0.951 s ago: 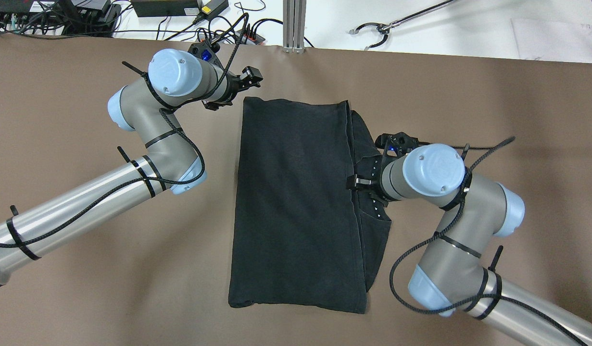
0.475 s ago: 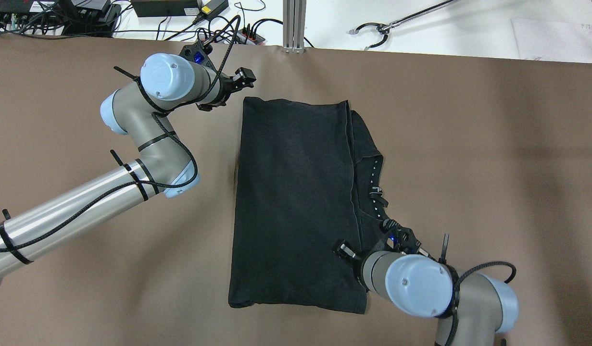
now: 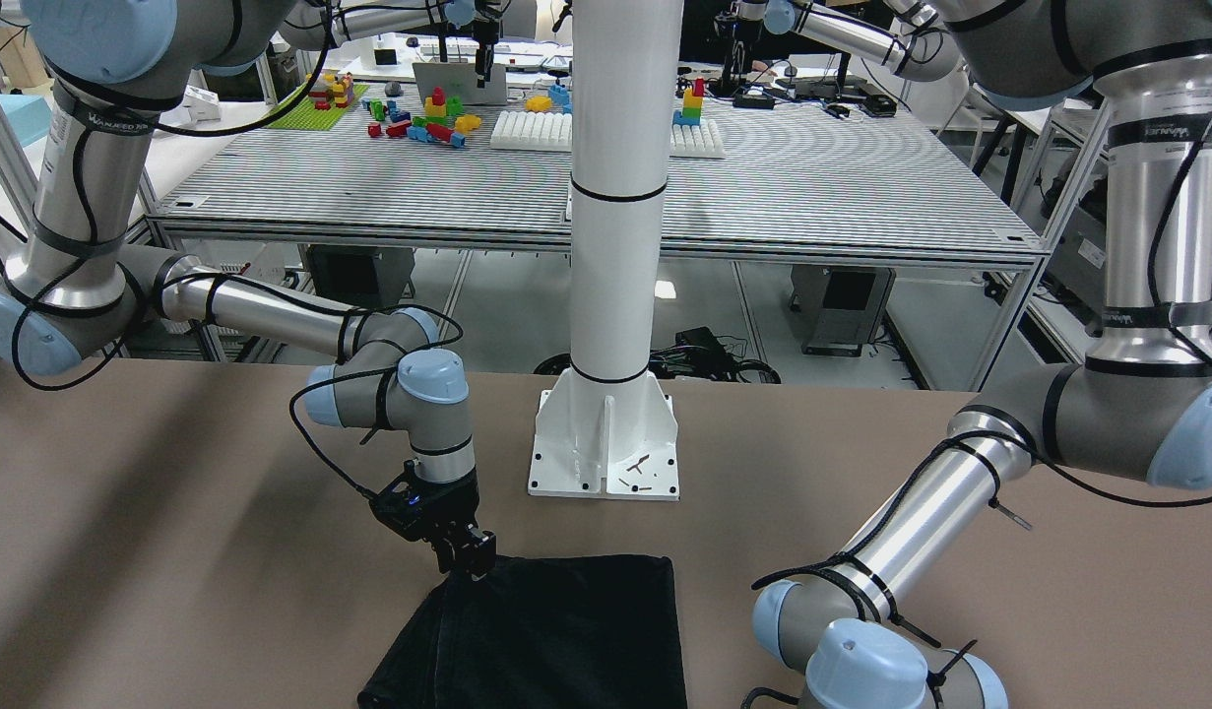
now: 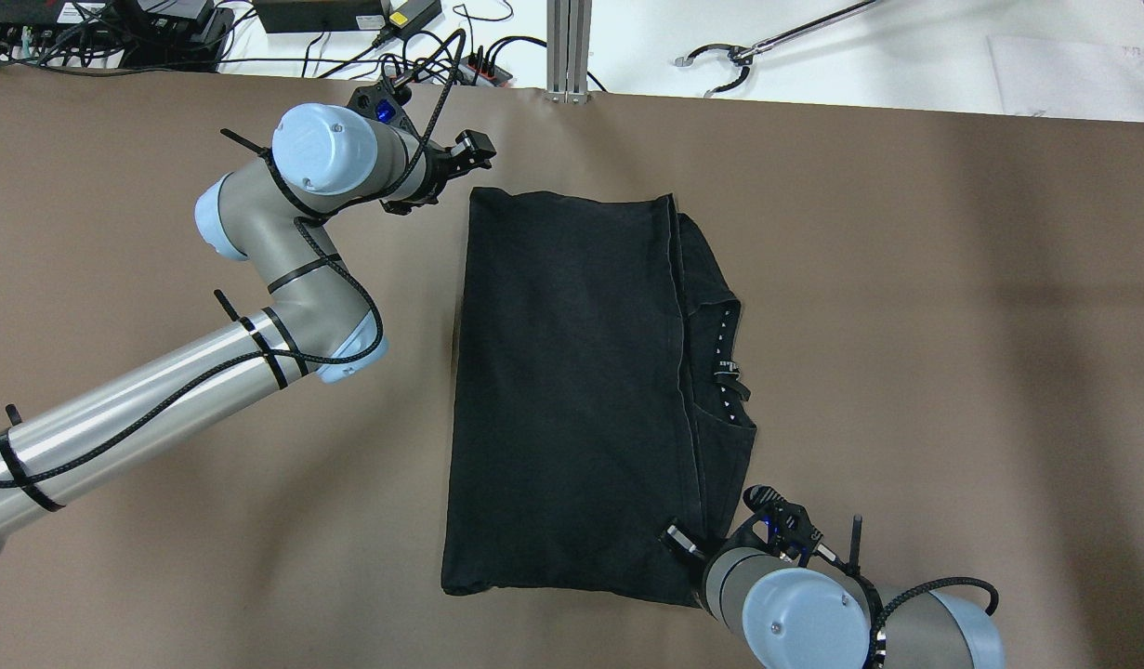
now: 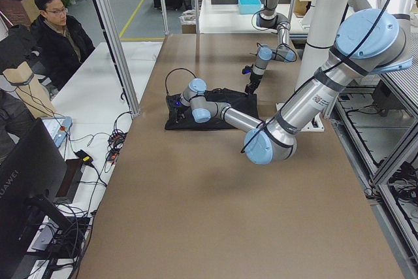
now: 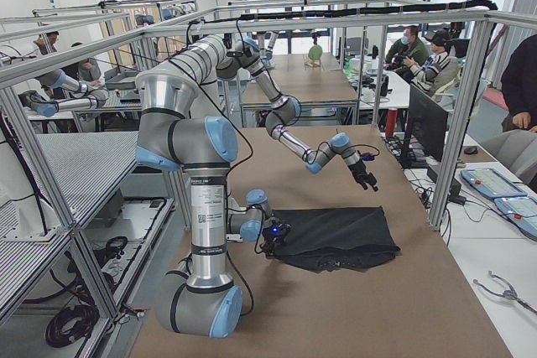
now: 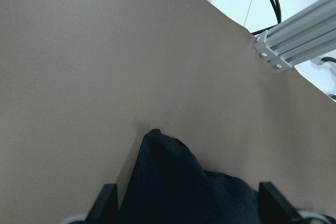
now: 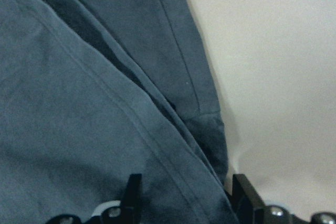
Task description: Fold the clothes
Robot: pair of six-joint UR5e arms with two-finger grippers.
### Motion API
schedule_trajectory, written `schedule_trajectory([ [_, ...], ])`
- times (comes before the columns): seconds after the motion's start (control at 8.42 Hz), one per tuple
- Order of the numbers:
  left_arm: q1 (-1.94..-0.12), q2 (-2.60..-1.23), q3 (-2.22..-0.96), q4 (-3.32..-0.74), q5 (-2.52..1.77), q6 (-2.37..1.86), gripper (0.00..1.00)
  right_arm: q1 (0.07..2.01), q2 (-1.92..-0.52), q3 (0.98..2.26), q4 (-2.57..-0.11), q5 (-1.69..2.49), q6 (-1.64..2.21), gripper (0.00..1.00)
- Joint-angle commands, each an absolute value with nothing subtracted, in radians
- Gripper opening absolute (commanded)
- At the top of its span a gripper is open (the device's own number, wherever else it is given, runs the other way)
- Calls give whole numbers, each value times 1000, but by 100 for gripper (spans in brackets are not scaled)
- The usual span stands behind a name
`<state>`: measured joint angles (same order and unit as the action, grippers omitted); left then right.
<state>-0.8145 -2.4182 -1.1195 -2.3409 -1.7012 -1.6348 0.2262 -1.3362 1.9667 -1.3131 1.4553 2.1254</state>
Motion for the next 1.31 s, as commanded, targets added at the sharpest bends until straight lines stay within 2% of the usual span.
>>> schedule_trajectory([
  [0.0, -813, -2421, -1120, -2341, -1701, -1635, 94, 221, -1347, 1963, -1313, 1454, 2132, 61],
  [0.24, -813, -2424, -1120, -2341, -1701, -1635, 94, 219, -1356, 1959, -1313, 1454, 2132, 49],
  [0.36, -813, -2424, -1120, -2341, -1701, -1635, 94, 219, -1356, 1959, -1313, 1454, 2132, 46],
  [0.83, -805, -2428, -1118, -2332, -1701, -1637, 94, 219, -1358, 1959, -1316, 1456, 2132, 45],
  [0.95, -805, -2430, -1118, -2327, -1700, -1637, 94, 216, -1359, 1957, -1316, 1456, 2132, 18],
  [1.07, -805, -2431, -1118, -2326, -1700, -1640, 94, 213, -1359, 1956, -1316, 1456, 2132, 0],
  [1.19, -805, -2430, -1118, -2326, -1689, -1640, 94, 213, -1356, 1957, -1316, 1456, 2132, 0],
])
